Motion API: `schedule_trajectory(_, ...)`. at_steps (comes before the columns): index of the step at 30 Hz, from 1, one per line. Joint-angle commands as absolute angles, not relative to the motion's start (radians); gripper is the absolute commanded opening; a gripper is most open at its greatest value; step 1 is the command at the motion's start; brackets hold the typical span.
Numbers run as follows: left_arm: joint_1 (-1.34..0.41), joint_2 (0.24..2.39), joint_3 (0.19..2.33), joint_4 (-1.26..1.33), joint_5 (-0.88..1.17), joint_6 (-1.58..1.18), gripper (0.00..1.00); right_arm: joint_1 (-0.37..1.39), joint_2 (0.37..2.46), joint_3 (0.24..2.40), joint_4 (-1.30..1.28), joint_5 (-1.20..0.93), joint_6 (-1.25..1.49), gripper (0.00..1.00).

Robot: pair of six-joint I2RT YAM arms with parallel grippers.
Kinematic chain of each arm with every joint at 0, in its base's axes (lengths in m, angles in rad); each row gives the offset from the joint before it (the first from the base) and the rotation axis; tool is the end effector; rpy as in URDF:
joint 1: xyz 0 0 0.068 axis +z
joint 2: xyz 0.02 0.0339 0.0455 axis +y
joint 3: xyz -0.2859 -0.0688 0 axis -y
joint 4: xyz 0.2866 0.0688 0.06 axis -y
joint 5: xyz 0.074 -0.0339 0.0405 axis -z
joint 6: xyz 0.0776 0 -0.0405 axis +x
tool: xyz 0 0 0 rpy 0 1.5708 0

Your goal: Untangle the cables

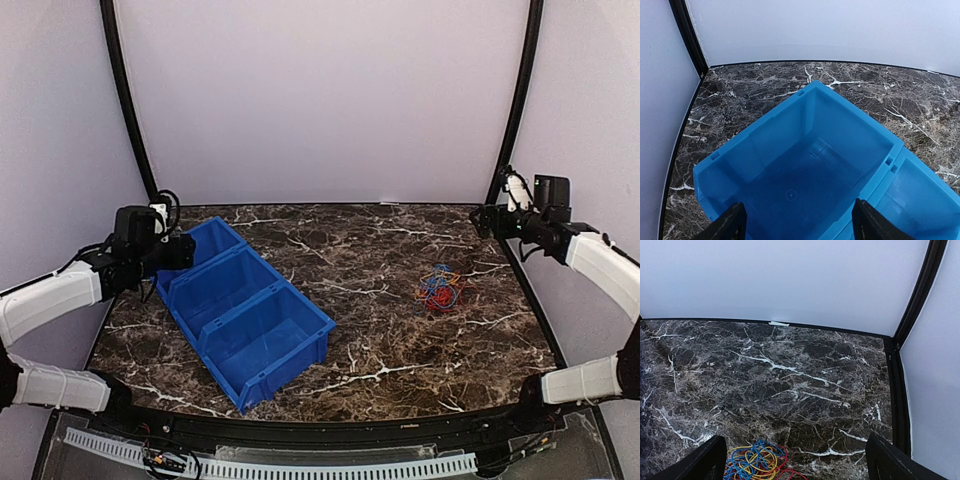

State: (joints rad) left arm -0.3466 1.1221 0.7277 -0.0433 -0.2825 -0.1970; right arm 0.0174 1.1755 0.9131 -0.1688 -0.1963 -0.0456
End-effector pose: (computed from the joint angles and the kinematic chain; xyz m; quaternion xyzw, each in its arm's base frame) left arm 0.3066 -0.0877 0.2534 -0.0129 0.8387 -0.0282 0.5438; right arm 0.3383 0.0210 0.2982 -0.0792 0.8359 0.0749 0.5380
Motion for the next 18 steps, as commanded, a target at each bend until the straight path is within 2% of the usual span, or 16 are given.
schedule_trajectory(1,-0.300,1.030,0.646,0.103,-0.134,-0.161,0.72,-0.007,1.127,0.825,-0.011,-0.202,-0.030,0.99)
schedule_trajectory(6,-0.333,0.996,0.645,0.104,-0.009,-0.121,0.65,-0.024,1.070,0.719,0.039,-0.344,-0.137,0.99)
schedule_trajectory(18,-0.703,1.032,0.763,-0.052,0.134,-0.094,0.63,-0.041,1.022,0.633,0.083,-0.600,-0.263,0.96)
